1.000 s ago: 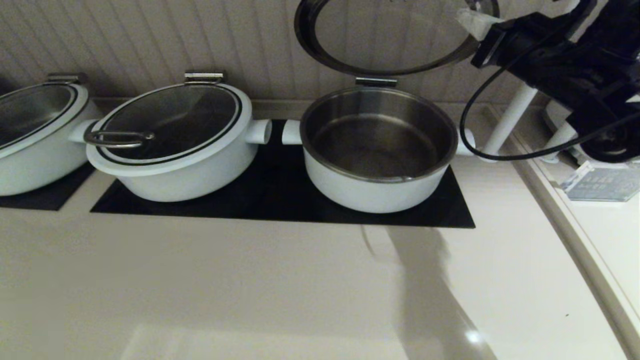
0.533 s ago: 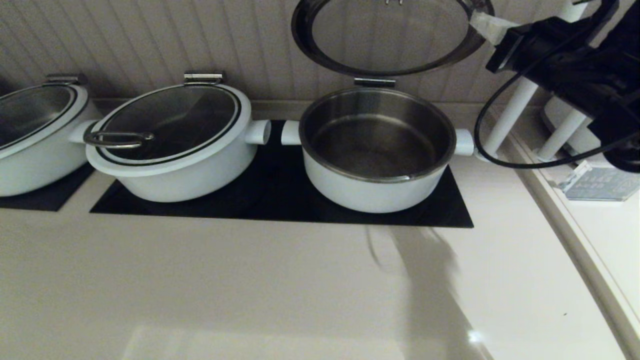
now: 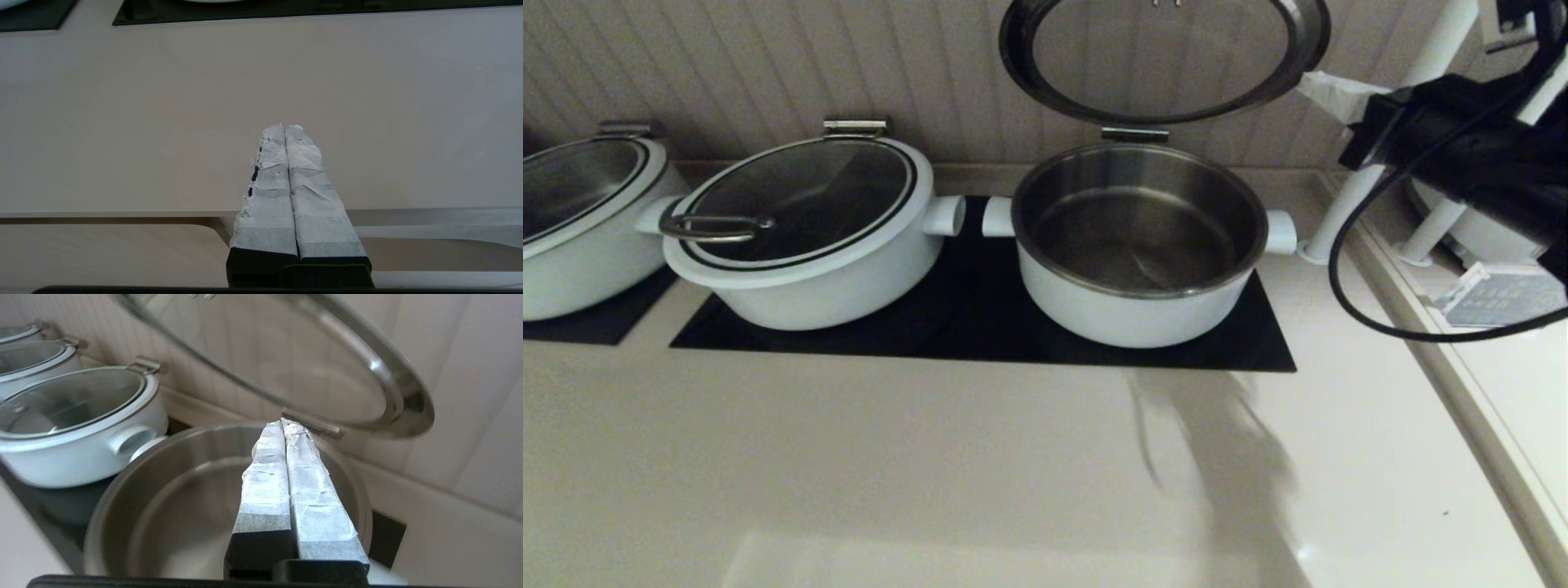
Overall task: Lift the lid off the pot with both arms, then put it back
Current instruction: Close the pot lid
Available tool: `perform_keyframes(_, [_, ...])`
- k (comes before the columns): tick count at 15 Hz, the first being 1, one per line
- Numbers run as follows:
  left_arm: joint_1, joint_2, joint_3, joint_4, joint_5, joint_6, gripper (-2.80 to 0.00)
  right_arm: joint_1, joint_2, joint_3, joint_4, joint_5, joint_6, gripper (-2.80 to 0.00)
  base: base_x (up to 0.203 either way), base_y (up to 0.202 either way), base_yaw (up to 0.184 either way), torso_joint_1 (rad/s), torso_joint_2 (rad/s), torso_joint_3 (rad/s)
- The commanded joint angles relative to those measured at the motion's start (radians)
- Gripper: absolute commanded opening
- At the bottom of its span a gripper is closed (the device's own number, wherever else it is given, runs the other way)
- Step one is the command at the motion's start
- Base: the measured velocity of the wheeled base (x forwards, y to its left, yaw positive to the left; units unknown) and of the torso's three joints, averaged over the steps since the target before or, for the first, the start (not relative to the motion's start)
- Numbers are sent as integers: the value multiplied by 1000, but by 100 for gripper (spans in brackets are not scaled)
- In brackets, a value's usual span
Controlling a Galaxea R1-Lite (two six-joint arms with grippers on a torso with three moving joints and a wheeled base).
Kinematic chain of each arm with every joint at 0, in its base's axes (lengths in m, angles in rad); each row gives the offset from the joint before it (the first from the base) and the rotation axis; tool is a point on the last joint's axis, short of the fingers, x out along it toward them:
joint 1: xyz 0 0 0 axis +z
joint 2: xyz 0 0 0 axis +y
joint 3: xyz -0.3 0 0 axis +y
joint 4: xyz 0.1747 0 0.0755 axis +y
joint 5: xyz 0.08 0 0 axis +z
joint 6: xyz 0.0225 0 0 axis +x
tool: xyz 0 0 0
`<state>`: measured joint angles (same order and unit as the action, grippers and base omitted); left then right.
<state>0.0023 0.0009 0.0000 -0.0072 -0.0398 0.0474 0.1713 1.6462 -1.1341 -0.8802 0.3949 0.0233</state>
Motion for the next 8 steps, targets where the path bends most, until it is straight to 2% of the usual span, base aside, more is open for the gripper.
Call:
perform_keyframes(1, [1, -1, 0, 0, 0, 0, -280, -1, -62, 56, -4, 3, 0, -280, 0, 0, 0, 0, 0, 0])
perform_keyframes(4, [1, -1, 0, 0, 0, 0, -280, -1, -141, 154, -3, 4, 1, -280, 0, 0, 0, 0, 0, 0])
perform_keyframes(8, [1, -1, 0, 0, 0, 0, -280, -1, -189, 159, 41, 0, 2, -280, 0, 0, 0, 0, 0, 0])
